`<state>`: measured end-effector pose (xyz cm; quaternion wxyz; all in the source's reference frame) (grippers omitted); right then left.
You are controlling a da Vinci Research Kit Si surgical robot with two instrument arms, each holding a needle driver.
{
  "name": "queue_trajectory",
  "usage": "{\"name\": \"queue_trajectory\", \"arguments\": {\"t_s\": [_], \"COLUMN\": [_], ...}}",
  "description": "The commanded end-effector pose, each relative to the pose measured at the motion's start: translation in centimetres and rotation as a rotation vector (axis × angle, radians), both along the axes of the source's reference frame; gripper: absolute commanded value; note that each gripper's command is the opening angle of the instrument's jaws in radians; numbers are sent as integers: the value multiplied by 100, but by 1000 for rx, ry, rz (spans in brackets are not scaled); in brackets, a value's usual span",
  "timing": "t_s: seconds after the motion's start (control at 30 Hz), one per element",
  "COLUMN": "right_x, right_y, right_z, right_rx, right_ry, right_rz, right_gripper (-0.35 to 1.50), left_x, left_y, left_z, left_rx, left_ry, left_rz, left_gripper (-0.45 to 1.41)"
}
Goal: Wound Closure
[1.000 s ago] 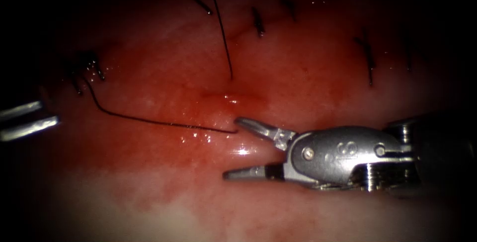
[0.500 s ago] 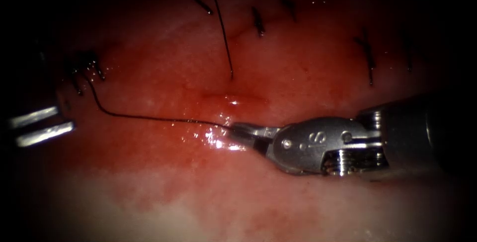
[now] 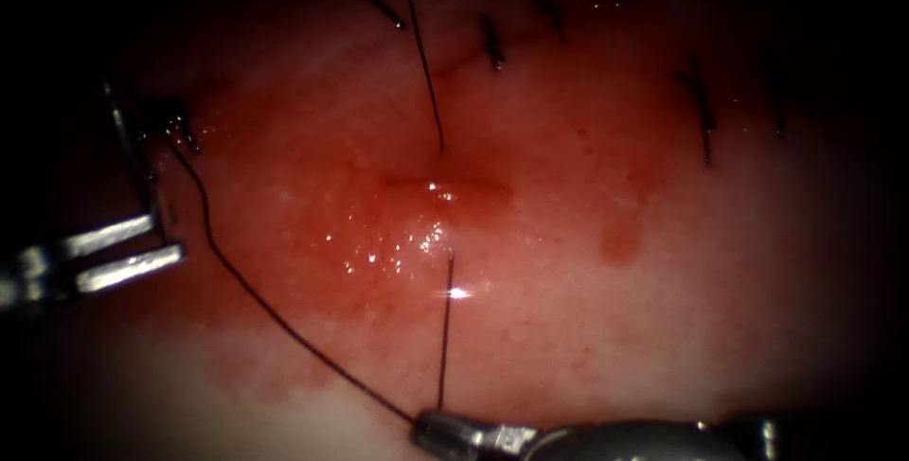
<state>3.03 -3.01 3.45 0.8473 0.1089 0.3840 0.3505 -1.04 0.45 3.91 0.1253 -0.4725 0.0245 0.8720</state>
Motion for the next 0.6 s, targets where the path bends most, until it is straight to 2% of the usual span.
{"name": "queue_trajectory", "arguments": {"t_s": [0.03,0.1,0.2,0.23,0.27,0.3,0.33,0.37,0.4,0.43,0.47,0.53,0.6], "right_x": [17,33,40,46,47,48,48,47,46,46,44,31,19], "right_y": [-28,-42,-46,-41,-37,-30,-30,-19,-12,-12,-7,9,21], "right_z": [-19,-43,-53,-56,-55,-51,-51,-42,-35,-35,-29,-11,-3], "right_rx": [8,22,24,-29,-52,-57,-57,-76,-90,-90,-104,-141,-159], "right_ry": [15,54,87,109,125,148,148,183,205,205,220,217,184], "right_rz": [-23,-56,-67,-105,-122,-119,-119,-106,-96,-96,-84,-23,-10], "right_gripper": [-35,-35,-35,-35,-15,52,52,123,135,135,143,146,146], "left_x": [-7,-10,-10,-10,-10,-10,-10,-10,-10,-10,-10,-9,-8], "left_y": [-10,-12,-12,-12,-12,-12,-12,-12,-12,-12,-12,-11,-11], "left_z": [6,9,10,10,10,11,11,11,11,11,11,12,13], "left_rx": [4,4,6,5,5,5,5,7,7,7,8,9,8], "left_ry": [3,5,9,9,9,9,9,11,11,11,13,12,25], "left_rz": [6,13,16,16,16,16,16,18,18,18,20,24,23], "left_gripper": [-45,-45,-45,-45,-45,-45,-45,-45,-45,-45,-45,-45,-45]}}
